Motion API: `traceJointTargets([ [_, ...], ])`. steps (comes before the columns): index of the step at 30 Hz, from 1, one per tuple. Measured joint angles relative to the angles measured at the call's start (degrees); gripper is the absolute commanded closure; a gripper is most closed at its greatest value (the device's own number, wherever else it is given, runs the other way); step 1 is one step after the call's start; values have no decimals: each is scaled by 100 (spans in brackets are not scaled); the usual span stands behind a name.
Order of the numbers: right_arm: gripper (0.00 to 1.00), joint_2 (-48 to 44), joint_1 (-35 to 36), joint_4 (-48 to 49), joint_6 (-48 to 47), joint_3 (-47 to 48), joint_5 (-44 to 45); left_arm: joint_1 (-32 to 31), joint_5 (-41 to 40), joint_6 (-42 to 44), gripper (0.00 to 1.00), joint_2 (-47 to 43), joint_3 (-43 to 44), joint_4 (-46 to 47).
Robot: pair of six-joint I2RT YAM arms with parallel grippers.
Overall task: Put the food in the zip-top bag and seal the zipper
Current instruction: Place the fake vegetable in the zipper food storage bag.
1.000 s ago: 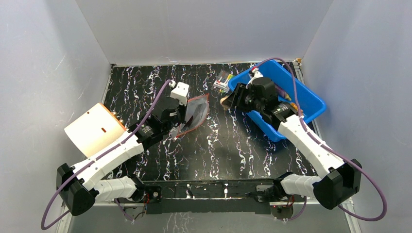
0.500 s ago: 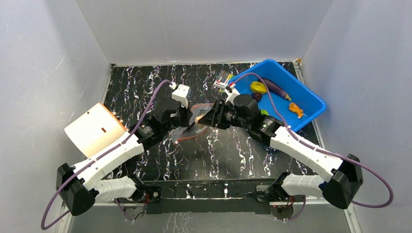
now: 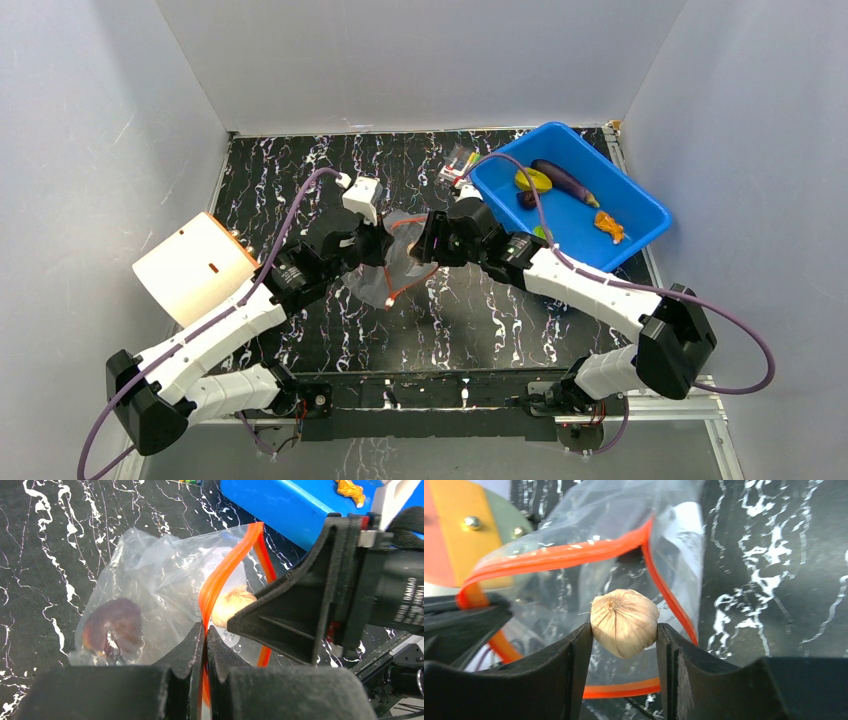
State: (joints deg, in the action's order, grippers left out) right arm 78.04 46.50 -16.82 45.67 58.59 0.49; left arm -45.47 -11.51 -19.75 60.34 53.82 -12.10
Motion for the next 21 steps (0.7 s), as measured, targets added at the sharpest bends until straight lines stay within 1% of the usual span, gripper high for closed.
traceJointTargets([
  [3, 37, 166, 0, -229, -313, 149, 334, 0, 22, -48, 100, -35, -11, 0],
  [5, 34, 269, -2, -319, -507, 273, 396, 0, 42, -50, 100, -55, -33, 4],
  [14, 32, 190, -7, -409, -1123, 415, -94, 0, -22, -7, 100, -131, -205, 37],
  [21, 34, 122, -15, -619, -1882, 765, -142, 0, -214, 175, 100, -140, -243, -61],
])
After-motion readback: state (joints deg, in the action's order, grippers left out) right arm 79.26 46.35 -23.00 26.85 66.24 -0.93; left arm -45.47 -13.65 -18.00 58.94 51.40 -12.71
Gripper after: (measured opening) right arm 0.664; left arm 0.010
